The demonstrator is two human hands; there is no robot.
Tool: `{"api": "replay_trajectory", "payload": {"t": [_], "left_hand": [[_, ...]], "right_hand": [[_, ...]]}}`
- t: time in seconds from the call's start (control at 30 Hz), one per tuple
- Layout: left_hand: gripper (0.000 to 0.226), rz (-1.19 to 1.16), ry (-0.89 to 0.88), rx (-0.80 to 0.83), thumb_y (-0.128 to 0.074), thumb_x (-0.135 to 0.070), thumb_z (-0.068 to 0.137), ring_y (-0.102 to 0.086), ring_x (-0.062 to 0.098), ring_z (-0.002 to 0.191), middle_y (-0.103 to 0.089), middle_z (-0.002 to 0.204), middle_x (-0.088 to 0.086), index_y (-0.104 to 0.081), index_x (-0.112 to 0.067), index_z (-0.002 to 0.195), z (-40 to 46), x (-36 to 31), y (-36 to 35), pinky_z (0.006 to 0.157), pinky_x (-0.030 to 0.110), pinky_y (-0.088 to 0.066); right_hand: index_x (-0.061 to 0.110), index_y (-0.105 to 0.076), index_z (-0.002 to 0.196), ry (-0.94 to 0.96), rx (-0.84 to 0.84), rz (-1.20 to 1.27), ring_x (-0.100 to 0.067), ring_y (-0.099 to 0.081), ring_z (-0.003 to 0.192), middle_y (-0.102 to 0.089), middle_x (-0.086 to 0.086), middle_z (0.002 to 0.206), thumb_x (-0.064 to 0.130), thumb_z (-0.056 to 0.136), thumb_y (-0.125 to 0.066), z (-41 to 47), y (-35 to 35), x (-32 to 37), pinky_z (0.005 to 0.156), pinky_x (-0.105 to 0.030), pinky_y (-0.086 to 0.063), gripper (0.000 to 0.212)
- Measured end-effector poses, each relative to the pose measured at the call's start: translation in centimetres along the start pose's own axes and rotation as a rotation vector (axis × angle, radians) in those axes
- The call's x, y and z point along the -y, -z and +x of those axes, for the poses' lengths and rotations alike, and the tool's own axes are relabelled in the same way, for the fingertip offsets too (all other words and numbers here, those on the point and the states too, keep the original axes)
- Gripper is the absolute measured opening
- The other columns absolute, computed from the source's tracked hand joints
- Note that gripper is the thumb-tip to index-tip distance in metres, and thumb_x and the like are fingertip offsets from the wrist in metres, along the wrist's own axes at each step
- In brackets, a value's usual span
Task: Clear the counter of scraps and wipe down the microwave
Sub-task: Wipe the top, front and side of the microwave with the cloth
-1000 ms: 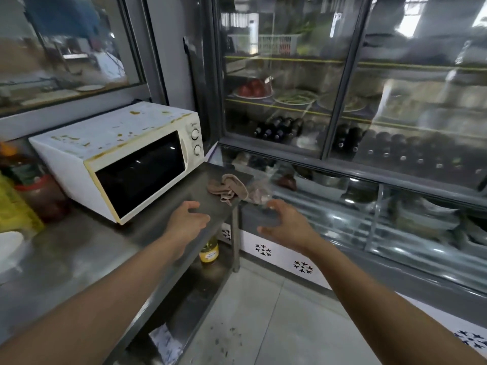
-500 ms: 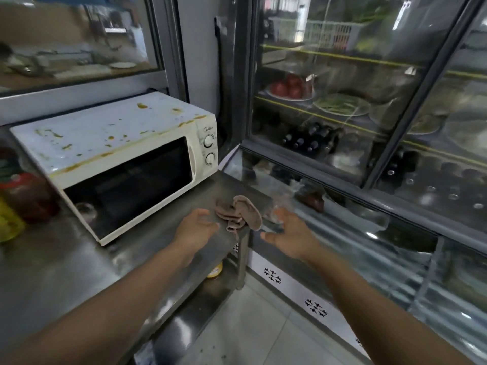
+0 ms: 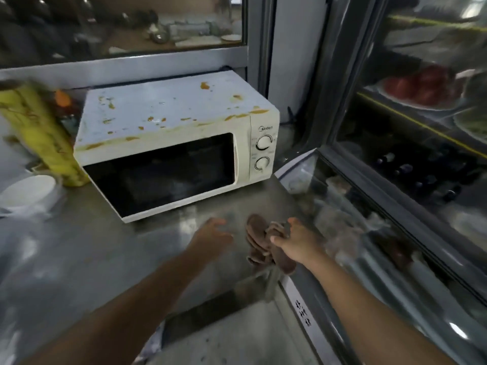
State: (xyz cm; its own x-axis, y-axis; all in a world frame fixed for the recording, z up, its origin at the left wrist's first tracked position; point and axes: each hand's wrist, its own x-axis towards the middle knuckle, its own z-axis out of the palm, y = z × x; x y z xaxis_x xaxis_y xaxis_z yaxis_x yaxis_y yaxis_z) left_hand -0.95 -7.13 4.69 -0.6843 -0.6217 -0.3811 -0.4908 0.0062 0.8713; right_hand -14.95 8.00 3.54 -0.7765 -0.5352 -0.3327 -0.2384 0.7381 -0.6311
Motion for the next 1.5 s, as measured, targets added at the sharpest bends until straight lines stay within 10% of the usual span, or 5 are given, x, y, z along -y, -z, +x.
{"api": "replay_trajectory", "payload": {"t": [0.4,0.8,1.1,1.37,1.5], "left_hand": [[0.03,-0.052,0.245,-0.252,-0.071,0.004,0.067,-0.059,0.032,0.08,-0.068,0.072,0.005,-0.059,-0.015,0.086,1.7,0.8,-5.0,0.077,0.046,-0.05],[0.034,-0.088,0.242,-0.253,-0.07,-0.013,0.074,-0.061,0.025,0.079,-0.064,0.092,0.015,-0.059,-0.009,0.106,-0.6,-1.6,-4.3,0.08,0.04,-0.053],[0.008,-0.265,0.149,-0.233,-0.047,-0.014,0.096,-0.05,0.015,0.062,-0.057,0.088,0.012,-0.052,-0.013,0.102,-4.5,-4.9,-0.3,0.036,0.013,-0.039],[0.052,-0.547,0.058,-0.111,-0.033,-0.061,0.092,-0.065,0.022,0.088,-0.072,0.094,0.007,-0.064,-0.02,0.096,-6.5,-7.8,3.2,0.076,0.031,-0.039],[0.009,-0.405,-0.036,-0.178,-0.061,-0.024,0.088,-0.055,0.017,0.065,-0.062,0.071,0.003,-0.063,-0.016,0.085,-7.4,-9.3,4.1,0.06,0.025,-0.04]], "right_hand": [[0.009,-0.062,0.098,0.061,0.121,-0.113,-0.03,-0.061,0.099,-0.066,-0.012,0.106,0.036,0.089,-0.055,8.2,-2.5,-2.5,0.078,-0.033,-0.044,0.029],[0.005,-0.053,0.079,0.214,0.164,0.536,-0.02,-0.048,0.075,-0.05,-0.007,0.075,0.002,0.088,-0.048,6.5,3.7,2.8,0.071,-0.036,-0.039,0.011],[0.012,-0.047,0.068,0.389,0.3,0.873,-0.013,-0.045,0.068,-0.046,-0.004,0.068,-0.01,0.082,-0.043,1.0,9.8,12.6,0.062,-0.027,-0.034,0.026],[0.01,-0.047,0.094,0.523,0.378,0.89,-0.019,-0.053,0.081,-0.052,-0.008,0.086,-0.018,0.077,-0.036,-3.2,12.8,18.2,0.069,-0.026,-0.043,0.034],[0.003,-0.049,0.089,0.568,0.335,0.777,-0.024,-0.051,0.085,-0.05,-0.01,0.089,-0.021,0.075,-0.034,-4.9,12.9,18.9,0.07,-0.03,-0.04,0.031]]}}
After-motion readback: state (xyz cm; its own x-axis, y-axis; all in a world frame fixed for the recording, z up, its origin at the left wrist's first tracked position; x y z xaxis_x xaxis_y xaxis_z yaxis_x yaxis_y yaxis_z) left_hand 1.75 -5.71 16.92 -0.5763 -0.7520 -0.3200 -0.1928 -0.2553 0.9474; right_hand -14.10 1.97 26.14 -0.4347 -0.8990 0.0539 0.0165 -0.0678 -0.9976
